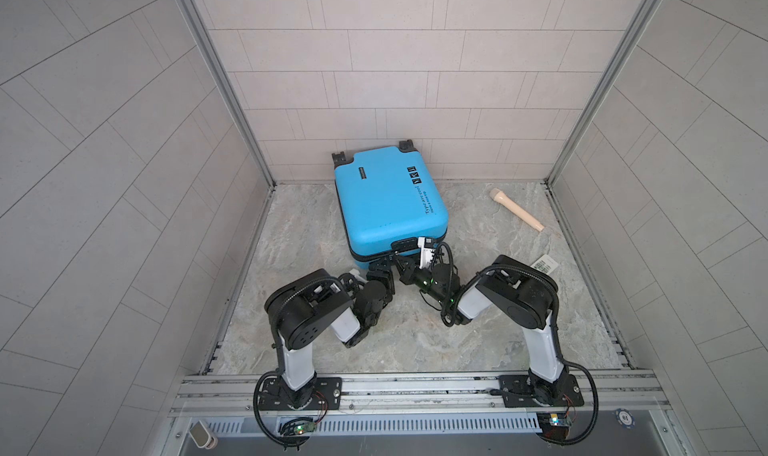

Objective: Pack the luggage

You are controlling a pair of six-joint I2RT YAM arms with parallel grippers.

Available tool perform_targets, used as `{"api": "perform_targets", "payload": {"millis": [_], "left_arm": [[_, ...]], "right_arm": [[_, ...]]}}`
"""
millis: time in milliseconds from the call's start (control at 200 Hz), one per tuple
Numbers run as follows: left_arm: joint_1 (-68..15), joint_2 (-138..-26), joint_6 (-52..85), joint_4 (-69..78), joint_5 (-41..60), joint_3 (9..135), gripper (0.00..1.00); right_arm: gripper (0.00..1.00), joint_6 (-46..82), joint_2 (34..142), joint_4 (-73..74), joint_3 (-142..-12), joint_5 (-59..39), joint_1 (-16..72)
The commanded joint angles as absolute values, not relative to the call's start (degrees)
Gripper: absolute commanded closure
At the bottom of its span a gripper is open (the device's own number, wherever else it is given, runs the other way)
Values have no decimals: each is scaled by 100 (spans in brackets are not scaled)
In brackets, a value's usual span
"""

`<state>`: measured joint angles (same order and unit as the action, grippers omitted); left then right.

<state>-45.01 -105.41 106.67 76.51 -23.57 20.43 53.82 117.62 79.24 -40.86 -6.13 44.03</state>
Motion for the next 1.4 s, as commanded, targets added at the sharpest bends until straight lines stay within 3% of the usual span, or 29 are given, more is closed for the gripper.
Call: {"api": "perform_targets", "payload": {"millis": [0,385,655,841,1271,1396], "left_arm": [[-4411,-10760,10720,7711,-2273,2221,32],[-4385,-11070,10921,7717,-2609,2276,42],[-4377,-11085,10998,7714,-2690,2138,32],[-4376,-11143,11035,7714,-2749,2134,32],[-4368,-11382,10683,7703,-2726,2583,48],[-4372,-11515,10692,7700,-2713,2698,63]], "right_arm": [[100,5395,11566,8060,-4069,-325,4258],[100,5421,11569,8060,-4069,-272,4242],[100,5336,11436,7940,-3903,6,4202],[100,5283,11309,7871,-3716,261,4168],[100,5273,11224,7671,-3779,148,4167],[100,5248,11174,7697,-3712,162,4173]]}}
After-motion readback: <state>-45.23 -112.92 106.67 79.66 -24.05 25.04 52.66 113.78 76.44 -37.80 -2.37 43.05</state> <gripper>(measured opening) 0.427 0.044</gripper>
